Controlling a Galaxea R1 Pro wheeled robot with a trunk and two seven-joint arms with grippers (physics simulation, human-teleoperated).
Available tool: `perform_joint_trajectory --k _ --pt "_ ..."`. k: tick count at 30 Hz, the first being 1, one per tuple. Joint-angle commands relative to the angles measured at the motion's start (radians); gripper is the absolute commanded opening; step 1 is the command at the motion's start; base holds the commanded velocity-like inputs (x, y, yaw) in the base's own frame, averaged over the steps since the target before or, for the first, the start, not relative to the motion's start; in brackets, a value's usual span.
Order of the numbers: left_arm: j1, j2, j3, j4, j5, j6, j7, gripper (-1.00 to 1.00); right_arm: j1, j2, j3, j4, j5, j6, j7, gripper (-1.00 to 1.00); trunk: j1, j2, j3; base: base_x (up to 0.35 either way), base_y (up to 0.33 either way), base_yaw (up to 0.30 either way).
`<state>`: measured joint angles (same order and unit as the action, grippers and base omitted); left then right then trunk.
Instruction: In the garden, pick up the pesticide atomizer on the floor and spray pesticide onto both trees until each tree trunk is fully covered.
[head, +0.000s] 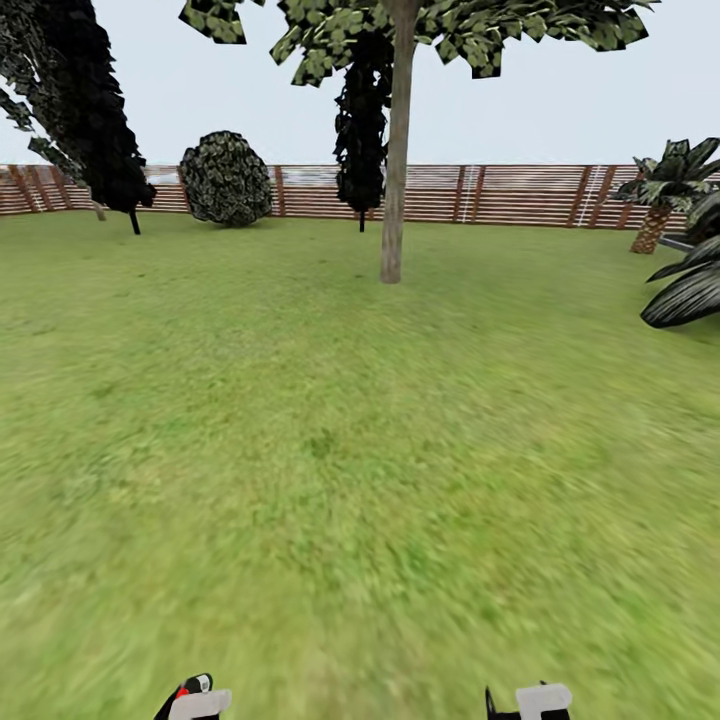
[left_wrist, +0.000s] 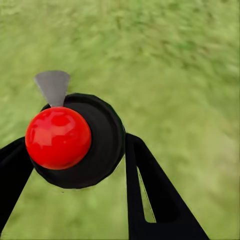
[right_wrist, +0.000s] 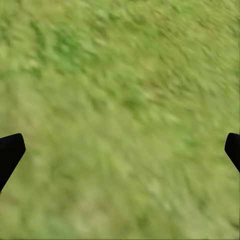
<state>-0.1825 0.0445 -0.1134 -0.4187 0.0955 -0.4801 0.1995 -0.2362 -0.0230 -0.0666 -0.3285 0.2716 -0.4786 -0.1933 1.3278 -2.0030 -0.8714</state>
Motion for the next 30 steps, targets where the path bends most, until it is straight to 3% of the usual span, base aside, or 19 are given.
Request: perform_joint_trajectory --k 1,30 --pt "0.000 0.000 0.000 0.000 0.000 0.000 0.000 -1.00 0.000 0.000 0.000 0.000 0.000 0.000 0.000 1.00 0.000 0.000 0.000 0.338 0.000 0.000" --pt "0.000 0.001 0.000 -0.001 0.000 0.000 0.000 -1.00 0.000 0.000 -0.001 -0.001 0.000 0.000 0.000 1.00 0.000 0.000 0.000 0.338 0.000 0.000"
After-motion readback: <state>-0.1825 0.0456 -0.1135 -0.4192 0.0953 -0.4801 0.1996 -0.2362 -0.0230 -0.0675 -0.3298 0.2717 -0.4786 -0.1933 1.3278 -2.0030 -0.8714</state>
